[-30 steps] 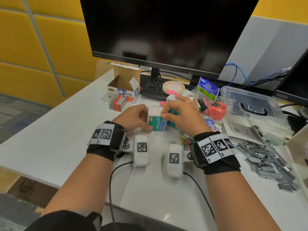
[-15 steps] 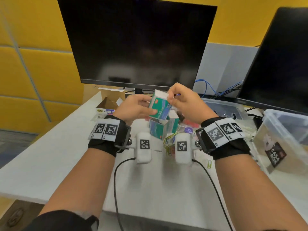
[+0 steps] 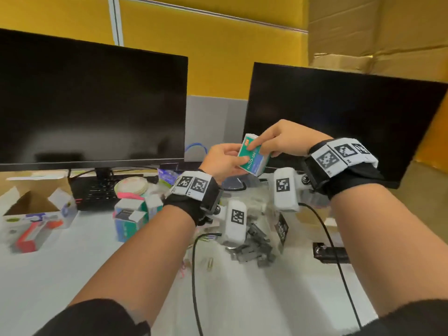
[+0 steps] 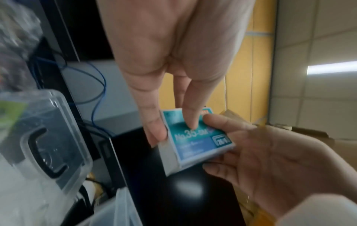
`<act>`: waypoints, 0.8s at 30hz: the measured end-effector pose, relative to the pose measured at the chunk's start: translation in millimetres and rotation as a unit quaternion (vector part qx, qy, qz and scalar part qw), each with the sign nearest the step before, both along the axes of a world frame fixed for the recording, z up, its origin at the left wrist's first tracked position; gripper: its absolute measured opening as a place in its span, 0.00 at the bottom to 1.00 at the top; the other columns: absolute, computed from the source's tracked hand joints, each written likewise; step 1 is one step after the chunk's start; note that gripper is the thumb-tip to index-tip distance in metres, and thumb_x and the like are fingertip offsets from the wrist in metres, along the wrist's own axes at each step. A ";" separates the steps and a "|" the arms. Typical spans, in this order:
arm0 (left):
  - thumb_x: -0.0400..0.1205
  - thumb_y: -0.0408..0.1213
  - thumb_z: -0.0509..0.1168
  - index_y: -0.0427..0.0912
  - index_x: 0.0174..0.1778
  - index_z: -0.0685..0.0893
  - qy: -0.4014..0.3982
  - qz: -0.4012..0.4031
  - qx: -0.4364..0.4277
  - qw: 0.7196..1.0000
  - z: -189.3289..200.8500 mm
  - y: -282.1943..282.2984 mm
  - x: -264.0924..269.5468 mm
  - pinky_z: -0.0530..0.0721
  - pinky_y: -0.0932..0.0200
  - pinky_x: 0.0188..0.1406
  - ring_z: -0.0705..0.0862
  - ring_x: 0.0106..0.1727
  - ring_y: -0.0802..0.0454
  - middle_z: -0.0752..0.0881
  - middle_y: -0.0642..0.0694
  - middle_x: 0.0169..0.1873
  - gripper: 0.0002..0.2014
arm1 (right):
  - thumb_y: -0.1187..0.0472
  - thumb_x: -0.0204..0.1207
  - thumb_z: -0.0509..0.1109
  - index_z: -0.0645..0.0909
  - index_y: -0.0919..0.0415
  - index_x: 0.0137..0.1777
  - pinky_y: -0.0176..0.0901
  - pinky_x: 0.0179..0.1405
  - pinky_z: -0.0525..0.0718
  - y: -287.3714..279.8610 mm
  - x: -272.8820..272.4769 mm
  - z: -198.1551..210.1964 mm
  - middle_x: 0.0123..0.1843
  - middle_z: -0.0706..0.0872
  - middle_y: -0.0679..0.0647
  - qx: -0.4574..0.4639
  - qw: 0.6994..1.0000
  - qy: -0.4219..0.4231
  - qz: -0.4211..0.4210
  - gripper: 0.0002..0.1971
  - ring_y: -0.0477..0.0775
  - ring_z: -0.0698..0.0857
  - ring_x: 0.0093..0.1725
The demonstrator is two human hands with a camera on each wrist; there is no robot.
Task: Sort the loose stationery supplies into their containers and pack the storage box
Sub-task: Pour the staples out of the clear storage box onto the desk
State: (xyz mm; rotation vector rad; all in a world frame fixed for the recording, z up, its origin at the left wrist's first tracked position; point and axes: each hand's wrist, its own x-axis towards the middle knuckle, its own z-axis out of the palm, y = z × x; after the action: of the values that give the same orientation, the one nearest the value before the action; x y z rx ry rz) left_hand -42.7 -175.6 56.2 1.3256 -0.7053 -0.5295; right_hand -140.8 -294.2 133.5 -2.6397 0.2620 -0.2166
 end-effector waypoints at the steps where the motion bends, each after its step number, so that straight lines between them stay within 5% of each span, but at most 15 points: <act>1: 0.80 0.21 0.64 0.28 0.68 0.75 0.003 0.007 0.001 1.000 -0.7 -14.3 -3.6 0.88 0.53 0.44 0.85 0.54 0.40 0.82 0.29 0.61 0.19 | 0.67 0.77 0.66 0.87 0.50 0.53 0.35 0.43 0.86 -10.4 -2.3 1.5 0.52 0.86 0.51 -0.009 1.000 0.013 -0.015 0.13 0.45 0.84 0.48; 6: 0.76 0.27 0.70 0.39 0.59 0.79 -0.004 0.049 0.026 0.998 -12.7 -84.4 -18.4 0.86 0.39 0.55 0.83 0.61 0.38 0.80 0.34 0.63 0.16 | 0.68 0.76 0.69 0.87 0.52 0.52 0.31 0.35 0.86 -60.1 -15.1 -0.2 0.50 0.86 0.51 -0.034 0.995 0.022 -0.089 0.12 0.48 0.88 0.47; 12: 0.77 0.31 0.70 0.40 0.70 0.75 -0.140 0.023 0.121 0.982 -19.8 -131.5 -31.2 0.80 0.50 0.65 0.78 0.68 0.46 0.77 0.41 0.69 0.25 | 0.65 0.76 0.70 0.88 0.55 0.54 0.39 0.41 0.88 -114.1 -27.5 -22.2 0.51 0.86 0.53 -0.039 0.987 0.036 -0.154 0.10 0.51 0.88 0.48; 15: 0.80 0.34 0.68 0.43 0.75 0.72 -0.271 0.041 0.195 0.942 -22.5 -134.7 -23.8 0.74 0.61 0.59 0.74 0.71 0.47 0.72 0.43 0.73 0.26 | 0.61 0.76 0.71 0.88 0.52 0.50 0.43 0.43 0.90 -133.2 -27.4 -36.7 0.51 0.87 0.53 -0.057 0.978 0.079 -0.186 0.07 0.49 0.89 0.45; 20: 0.84 0.41 0.62 0.40 0.81 0.61 -0.403 -0.072 0.391 0.824 -26.4 -128.4 -19.3 0.62 0.53 0.76 0.62 0.80 0.45 0.60 0.42 0.81 0.30 | 0.54 0.74 0.73 0.88 0.58 0.53 0.48 0.50 0.89 -149.8 -18.3 -57.2 0.50 0.89 0.54 -0.089 0.955 0.160 -0.233 0.12 0.52 0.89 0.45; 24: 0.85 0.42 0.59 0.40 0.79 0.63 -0.410 -0.097 0.408 0.810 -27.8 -124.3 -21.9 0.66 0.52 0.72 0.67 0.76 0.44 0.65 0.40 0.78 0.27 | 0.48 0.74 0.72 0.85 0.60 0.54 0.48 0.55 0.87 -149.1 -11.6 -66.3 0.49 0.90 0.55 -0.123 0.932 0.225 -0.255 0.16 0.54 0.89 0.47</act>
State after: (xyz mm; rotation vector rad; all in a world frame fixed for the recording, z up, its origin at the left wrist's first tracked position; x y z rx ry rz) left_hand -64.5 -299.9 28.4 2.3678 -1.4307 -0.4142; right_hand -152.4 -443.3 67.1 -2.7858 1.1441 0.2125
